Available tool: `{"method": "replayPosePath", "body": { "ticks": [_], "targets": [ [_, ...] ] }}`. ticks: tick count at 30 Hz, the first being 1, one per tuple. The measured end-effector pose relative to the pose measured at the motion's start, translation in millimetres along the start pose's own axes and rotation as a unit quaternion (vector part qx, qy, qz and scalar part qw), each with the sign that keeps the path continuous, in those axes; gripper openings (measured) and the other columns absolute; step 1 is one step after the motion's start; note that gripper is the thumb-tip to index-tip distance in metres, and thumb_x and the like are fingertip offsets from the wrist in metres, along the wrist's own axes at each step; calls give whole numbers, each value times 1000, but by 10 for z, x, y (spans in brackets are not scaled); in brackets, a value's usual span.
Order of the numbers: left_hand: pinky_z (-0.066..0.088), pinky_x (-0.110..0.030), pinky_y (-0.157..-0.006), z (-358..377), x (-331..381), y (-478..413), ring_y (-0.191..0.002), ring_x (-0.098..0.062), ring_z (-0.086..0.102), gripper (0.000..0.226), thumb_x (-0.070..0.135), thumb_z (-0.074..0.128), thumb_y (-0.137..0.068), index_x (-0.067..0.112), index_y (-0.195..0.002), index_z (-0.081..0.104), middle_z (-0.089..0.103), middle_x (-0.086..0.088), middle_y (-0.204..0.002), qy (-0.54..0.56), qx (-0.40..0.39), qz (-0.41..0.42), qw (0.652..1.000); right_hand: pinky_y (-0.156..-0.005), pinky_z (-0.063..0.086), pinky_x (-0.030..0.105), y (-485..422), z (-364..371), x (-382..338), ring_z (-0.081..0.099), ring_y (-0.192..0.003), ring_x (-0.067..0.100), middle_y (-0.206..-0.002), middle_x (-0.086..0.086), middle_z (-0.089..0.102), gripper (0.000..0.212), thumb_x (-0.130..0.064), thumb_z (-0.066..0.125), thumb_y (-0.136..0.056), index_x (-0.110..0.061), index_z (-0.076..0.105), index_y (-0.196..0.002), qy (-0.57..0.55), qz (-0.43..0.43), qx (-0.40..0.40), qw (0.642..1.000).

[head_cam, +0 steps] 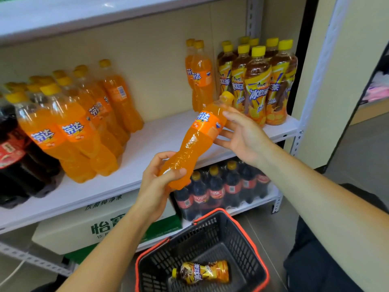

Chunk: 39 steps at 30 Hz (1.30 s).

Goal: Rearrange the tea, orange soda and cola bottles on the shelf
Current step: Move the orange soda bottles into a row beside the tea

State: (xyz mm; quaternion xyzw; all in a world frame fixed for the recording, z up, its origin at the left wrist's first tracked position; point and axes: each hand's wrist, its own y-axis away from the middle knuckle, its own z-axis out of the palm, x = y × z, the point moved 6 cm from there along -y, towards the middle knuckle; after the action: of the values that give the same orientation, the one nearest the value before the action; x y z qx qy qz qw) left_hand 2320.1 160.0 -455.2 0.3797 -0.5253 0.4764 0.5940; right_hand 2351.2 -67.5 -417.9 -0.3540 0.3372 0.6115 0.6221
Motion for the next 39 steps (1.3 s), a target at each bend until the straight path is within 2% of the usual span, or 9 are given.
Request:
{"method": "replayPosePath", "body": {
  "ticks": [5,9,13,18,23,27,30,34,39],
  "targets": [
    [57,-32,-62,67,-75,8,-84,-23,71,27,26,75,-68,24,-95,71,74,-4,-99,-41,-35,-38,998,-79,61,40,43,40,-13,69,-104,23,-115,6,70,37,-27,66,-96,-17,64,-132,15,-30,12,999],
    [58,-40,-71,174,-134,67,-95,-30,71,64,44,84,-58,15,-111,64,73,-6,-110,-122,-47,-50,990,-80,61,39,98,64,6,69,-103,23,-111,5,72,39,-24,71,-93,-10,66,-129,41,-48,44,997],
    [61,-39,-73,230,-152,95,-87,-16,73,74,55,91,-49,26,-109,59,73,6,-101,-185,-13,-48,981,-85,60,41,128,110,61,70,-108,23,-120,7,72,42,-27,74,-91,-14,64,-129,80,-51,60,994],
    [59,-26,-69,192,-174,66,-84,-17,73,48,39,85,-65,19,-100,59,74,-1,-102,-157,-4,-47,986,-81,57,33,144,188,98,71,-101,16,-116,1,72,52,-43,75,-81,-19,63,-125,99,-50,51,992],
    [58,-33,-74,147,-139,55,-93,-19,73,18,36,75,-77,29,-92,70,75,3,-104,-123,-37,-48,991,-85,53,37,101,157,39,67,-108,17,-118,3,71,24,-36,61,-99,-26,68,-120,88,-28,22,996],
    [57,-25,-73,197,-127,74,-93,-13,74,50,42,85,-67,33,-113,68,75,7,-106,-152,-59,-37,986,-86,55,40,135,135,4,69,-109,19,-119,3,73,29,-39,65,-97,-24,70,-121,98,-47,52,993],
    [58,-21,-70,229,-106,81,-93,-11,73,67,32,93,-65,38,-122,59,72,5,-109,-202,-56,5,978,-83,55,39,159,130,-1,70,-108,18,-113,0,74,27,-41,66,-96,-25,71,-116,109,-52,68,990],
    [57,-21,-69,206,-64,73,-94,-13,71,67,27,85,-67,45,-124,56,67,0,-114,-178,-33,27,983,-93,55,45,163,149,-20,67,-115,22,-124,4,69,36,-42,63,-98,-20,65,-126,131,-51,61,988],
    [55,-18,-73,165,-39,73,-99,-9,72,69,26,79,-73,49,-133,54,72,16,-111,-152,-53,19,987,-88,53,37,130,178,-65,64,-105,17,-116,1,67,34,-24,52,-104,-22,60,-137,112,-38,-9,993]
  ]
}}
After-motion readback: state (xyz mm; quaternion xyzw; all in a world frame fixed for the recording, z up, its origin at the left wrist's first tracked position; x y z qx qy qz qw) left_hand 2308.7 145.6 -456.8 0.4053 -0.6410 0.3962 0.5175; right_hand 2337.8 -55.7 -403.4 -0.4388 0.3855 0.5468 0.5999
